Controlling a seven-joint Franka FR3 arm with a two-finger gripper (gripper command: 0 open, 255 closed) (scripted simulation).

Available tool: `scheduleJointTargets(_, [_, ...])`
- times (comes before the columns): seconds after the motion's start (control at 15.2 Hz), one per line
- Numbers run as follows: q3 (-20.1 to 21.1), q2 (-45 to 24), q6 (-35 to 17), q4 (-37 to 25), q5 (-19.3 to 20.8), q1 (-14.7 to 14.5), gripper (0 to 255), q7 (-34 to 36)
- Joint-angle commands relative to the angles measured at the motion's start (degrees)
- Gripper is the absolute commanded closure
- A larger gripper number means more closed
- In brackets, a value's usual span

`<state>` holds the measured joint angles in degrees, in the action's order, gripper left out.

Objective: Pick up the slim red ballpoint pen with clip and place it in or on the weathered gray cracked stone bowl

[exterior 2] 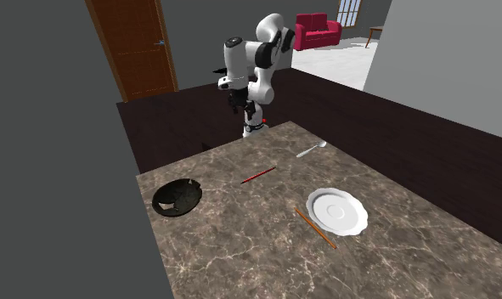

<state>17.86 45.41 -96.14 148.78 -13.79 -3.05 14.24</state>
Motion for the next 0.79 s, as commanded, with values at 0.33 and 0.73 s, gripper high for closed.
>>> scheduleJointTargets(0.33, [10.47, -7.37, -10.95, -0.56, -7.26, -1.2, 0, 12.11])
scheduleJointTargets(0.73, [20.21, -17.94, -21.44, -4.58, -9.0, 0.69, 0, 22.82])
